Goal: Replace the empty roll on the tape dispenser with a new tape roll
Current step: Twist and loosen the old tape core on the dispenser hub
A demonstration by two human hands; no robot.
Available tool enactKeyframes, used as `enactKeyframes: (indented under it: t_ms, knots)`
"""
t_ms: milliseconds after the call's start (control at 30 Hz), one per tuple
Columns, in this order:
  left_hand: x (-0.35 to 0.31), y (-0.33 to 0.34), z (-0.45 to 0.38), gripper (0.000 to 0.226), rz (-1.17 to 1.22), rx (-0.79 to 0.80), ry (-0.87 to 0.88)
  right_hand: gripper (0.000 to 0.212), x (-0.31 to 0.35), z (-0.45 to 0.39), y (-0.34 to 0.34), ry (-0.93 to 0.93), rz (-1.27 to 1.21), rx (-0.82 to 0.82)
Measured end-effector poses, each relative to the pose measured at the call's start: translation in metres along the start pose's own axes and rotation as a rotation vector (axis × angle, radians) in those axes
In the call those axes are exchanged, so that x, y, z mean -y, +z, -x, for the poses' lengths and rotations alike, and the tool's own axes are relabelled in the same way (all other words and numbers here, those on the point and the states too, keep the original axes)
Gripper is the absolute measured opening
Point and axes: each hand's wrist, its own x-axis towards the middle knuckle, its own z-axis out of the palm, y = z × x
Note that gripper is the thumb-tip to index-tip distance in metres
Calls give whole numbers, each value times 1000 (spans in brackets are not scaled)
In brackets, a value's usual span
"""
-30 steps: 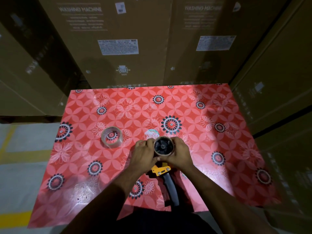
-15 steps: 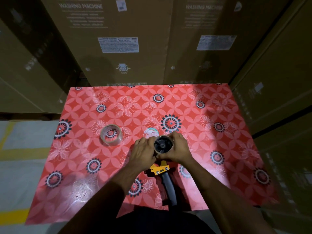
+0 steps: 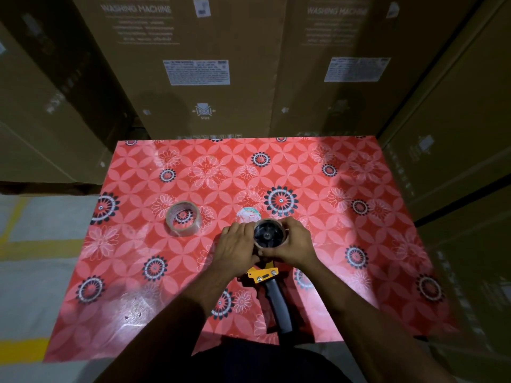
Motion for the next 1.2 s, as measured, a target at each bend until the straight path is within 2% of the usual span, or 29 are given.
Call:
enactKeyframes:
  t_ms: [133, 233, 333, 433, 533, 667, 733, 767, 867, 967, 1100, 1200]
  knots:
    - [0, 0, 0, 80, 23, 3, -14, 83, -3, 2, -9, -62, -72, 67]
    - [1, -1, 0, 70, 29, -10, 1, 88, 5, 1, -6, -72, -43, 117]
    - [0, -2, 1, 66, 50, 4, -7, 105, 13, 0, 1, 2, -8, 74]
    - [1, -3, 0, 77, 46, 22, -18, 94, 14, -4, -2, 16, -3, 25]
    - [2, 1, -3, 92, 47, 25, -27, 83, 11, -6, -9, -20, -33, 77]
    - [2, 3, -2, 73, 31, 9, -12, 103, 10, 1, -4, -41, -88, 133]
    - [2, 1, -3, 69, 47, 9, -37, 113, 12, 2, 2, 1, -84, 103]
    - [2, 0, -3, 69, 57, 9, -51, 110, 12, 2, 4, 36, -71, 61]
    - [2, 1, -3, 77, 44, 21, -50, 80, 11, 2, 7, 72, -64, -44]
    - [2, 3, -3, 98, 59, 19, -60, 73, 8, 1, -1, 19, -79, 7]
    - [1, -1, -2, 96, 34, 20, -47, 84, 5, -6, -12, -85, -48, 161]
    - [1, -3, -2, 87, 58, 13, -52, 106, 11, -7, -6, -19, 12, 196]
